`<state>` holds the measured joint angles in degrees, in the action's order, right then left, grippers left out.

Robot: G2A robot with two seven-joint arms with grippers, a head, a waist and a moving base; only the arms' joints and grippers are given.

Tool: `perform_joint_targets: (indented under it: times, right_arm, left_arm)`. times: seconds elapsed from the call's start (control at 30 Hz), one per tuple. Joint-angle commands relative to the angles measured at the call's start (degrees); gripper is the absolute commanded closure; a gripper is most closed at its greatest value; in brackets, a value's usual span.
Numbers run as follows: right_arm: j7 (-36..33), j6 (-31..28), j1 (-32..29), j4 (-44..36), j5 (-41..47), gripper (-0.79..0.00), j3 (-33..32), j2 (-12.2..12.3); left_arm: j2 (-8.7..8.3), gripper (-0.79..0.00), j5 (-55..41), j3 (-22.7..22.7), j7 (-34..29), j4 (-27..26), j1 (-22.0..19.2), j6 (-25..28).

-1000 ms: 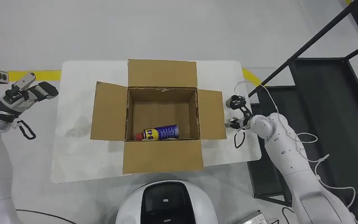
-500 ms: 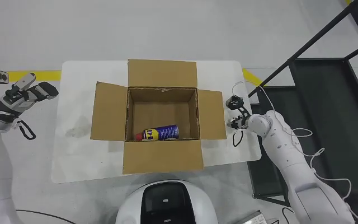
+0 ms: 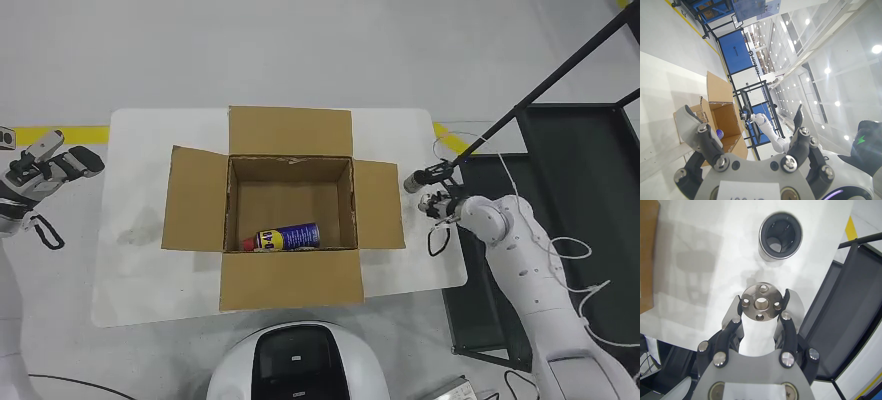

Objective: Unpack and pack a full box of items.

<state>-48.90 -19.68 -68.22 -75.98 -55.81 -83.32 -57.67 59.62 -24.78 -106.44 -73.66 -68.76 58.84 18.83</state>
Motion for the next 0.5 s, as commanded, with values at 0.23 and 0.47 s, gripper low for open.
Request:
perform_joint_targets:
  times: [0.23, 0.47]
  right_arm:
    - [-3.5, -2.7, -10.6, -27.0, 5.0, 0.000, -9.1, 1.6]
    - [-6.1, -3.4, -5.6, -33.4, 5.1, 0.000, 0.2, 1.0]
  left_arm:
    - [0.00, -0.785, 0.0, 0.0, 0.0, 0.0, 0.0, 0.0]
    - [0.00, -0.785, 0.0, 0.0, 0.0, 0.0, 0.0, 0.0]
